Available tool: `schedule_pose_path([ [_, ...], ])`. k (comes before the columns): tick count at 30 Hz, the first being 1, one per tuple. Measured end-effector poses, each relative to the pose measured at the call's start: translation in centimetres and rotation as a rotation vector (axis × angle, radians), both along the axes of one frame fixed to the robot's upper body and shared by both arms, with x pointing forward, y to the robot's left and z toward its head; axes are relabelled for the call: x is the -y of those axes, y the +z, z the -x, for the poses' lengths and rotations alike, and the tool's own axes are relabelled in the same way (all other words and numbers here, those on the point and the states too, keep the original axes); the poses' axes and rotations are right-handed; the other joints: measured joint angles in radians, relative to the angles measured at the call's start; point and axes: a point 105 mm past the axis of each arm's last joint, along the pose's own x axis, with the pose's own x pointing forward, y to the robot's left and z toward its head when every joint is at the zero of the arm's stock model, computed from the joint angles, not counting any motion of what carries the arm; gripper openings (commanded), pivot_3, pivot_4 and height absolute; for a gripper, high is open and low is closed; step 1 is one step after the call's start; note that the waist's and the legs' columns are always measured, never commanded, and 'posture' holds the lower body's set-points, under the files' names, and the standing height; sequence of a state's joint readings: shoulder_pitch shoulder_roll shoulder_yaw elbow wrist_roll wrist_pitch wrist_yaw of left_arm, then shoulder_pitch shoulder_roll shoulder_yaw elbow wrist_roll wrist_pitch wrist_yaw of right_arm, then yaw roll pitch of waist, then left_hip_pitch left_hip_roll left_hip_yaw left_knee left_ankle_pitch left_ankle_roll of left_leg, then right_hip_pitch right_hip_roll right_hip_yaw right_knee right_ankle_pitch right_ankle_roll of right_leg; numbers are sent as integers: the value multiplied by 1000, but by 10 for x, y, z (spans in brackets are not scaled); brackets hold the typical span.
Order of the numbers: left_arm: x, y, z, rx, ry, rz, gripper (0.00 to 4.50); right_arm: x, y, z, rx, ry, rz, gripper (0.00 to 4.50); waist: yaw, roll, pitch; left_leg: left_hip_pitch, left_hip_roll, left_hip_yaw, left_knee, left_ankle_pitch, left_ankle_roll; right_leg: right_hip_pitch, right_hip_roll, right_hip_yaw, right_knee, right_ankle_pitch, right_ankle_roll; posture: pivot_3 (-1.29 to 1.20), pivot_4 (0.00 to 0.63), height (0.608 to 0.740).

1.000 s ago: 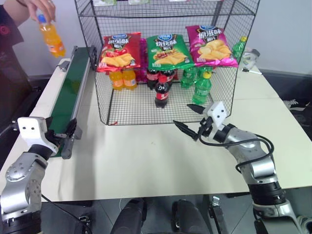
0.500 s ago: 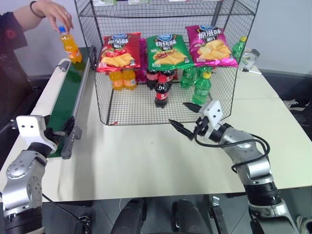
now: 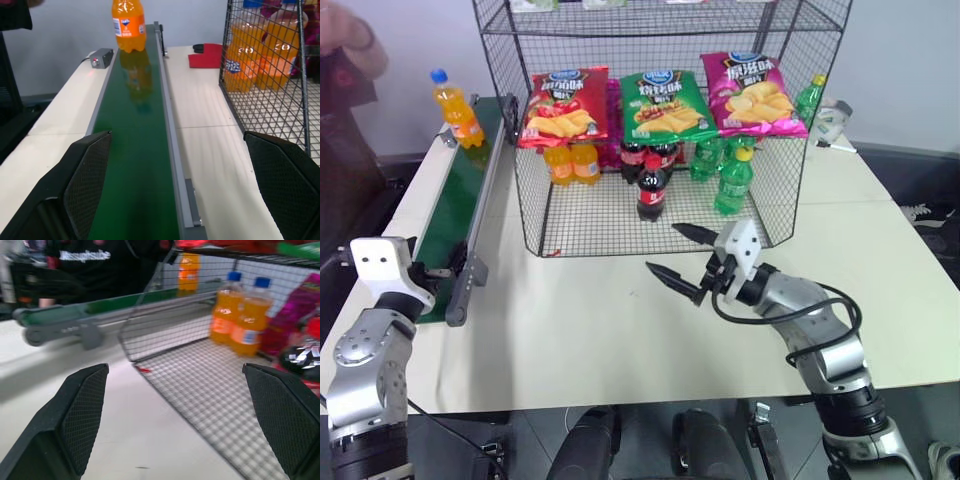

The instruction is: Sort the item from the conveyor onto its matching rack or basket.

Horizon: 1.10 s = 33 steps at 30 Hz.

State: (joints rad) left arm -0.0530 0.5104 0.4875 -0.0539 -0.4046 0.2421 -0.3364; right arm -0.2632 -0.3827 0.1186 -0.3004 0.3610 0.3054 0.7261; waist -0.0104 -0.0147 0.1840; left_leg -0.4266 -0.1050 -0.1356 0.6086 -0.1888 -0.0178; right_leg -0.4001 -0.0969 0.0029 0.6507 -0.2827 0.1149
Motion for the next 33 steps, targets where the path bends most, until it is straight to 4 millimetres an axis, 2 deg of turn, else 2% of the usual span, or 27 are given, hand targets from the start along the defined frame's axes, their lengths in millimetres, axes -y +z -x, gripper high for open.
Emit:
schedule_pose_path([
  [5,-6,1,4,15,32,0,4408,-20,-1,16,-45,77,-41,4500,0,0,0,0,0,0,0,0,0,-1,0,0,0,0,0,0,150,740],
  [15,-20,7,6,77,128,-10,4408,-19,-5,21,-73,75,-43,4500,2,-1,-1,0,0,0,0,0,0,-1,0,0,0,0,0,0,150,740],
  [33,-24,6,-2,126,151,11,4408,-20,-9,23,-86,81,-42,4500,1,-1,-1,0,0,0,0,0,0,-1,0,0,0,0,0,0,150,740],
])
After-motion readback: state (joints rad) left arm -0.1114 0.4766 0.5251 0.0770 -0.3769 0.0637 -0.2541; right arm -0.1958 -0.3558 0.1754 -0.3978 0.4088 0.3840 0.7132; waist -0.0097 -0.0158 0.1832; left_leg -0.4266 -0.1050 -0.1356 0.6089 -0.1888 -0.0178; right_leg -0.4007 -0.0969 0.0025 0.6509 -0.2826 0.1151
